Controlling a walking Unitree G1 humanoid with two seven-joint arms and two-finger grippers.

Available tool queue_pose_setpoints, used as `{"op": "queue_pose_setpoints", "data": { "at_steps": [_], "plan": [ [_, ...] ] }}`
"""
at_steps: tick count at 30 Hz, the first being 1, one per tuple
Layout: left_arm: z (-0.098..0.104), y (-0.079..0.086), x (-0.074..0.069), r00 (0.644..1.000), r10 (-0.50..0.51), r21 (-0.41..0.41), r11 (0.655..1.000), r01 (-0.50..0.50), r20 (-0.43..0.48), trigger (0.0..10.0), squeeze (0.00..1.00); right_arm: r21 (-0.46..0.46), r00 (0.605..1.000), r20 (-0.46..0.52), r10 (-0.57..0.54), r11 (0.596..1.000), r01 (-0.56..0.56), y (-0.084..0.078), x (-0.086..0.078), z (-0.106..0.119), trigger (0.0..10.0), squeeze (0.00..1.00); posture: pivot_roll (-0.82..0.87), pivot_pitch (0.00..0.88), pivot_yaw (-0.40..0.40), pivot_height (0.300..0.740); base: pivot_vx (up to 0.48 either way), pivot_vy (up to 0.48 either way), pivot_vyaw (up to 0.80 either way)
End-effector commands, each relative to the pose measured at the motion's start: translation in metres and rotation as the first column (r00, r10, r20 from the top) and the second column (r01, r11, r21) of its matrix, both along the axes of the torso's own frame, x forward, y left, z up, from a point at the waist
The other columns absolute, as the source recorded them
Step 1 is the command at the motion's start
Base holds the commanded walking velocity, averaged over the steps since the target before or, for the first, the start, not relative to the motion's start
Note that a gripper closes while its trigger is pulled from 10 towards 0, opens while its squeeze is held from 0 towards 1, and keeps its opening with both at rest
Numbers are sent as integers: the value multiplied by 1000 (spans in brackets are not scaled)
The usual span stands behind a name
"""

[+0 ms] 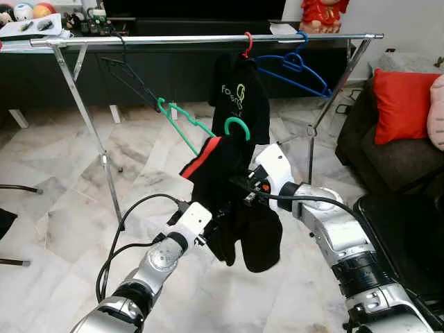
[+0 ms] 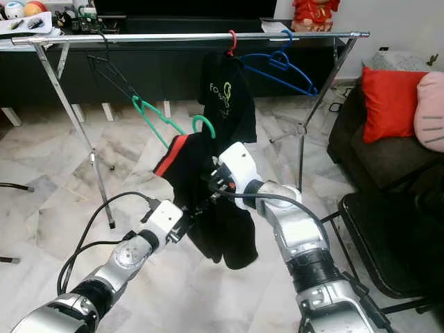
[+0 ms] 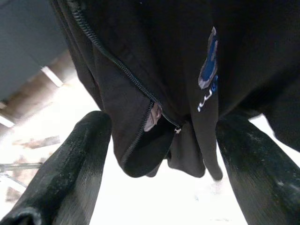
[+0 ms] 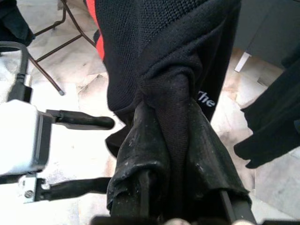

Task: Hang hanger

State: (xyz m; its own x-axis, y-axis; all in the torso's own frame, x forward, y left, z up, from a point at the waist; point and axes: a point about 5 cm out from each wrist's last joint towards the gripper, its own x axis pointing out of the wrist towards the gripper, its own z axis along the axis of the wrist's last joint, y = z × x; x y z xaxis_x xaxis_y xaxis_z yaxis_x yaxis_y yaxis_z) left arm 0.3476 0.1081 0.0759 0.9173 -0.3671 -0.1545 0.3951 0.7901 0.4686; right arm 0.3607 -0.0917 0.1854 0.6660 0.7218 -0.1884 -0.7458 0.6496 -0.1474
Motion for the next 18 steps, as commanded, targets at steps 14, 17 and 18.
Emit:
{"op": "queue_pose_setpoints", "data": {
  "at_steps": [14,17,18],
  "plan": [
    [0,6,2,994,43,178,982,-60,100,10000,0,11,998,62,31,999,-31,6,-5,22,0,0,-43,145,-98,740,0,0,0],
    [0,8,3,992,59,194,978,-80,115,10000,0,12,998,61,32,999,-32,6,-6,23,0,0,-45,141,-97,740,0,0,0],
    [0,8,3,990,62,215,973,-88,125,10000,0,13,997,62,34,999,-35,7,-7,23,0,0,-47,139,-96,740,0,0,0]
  ]
}}
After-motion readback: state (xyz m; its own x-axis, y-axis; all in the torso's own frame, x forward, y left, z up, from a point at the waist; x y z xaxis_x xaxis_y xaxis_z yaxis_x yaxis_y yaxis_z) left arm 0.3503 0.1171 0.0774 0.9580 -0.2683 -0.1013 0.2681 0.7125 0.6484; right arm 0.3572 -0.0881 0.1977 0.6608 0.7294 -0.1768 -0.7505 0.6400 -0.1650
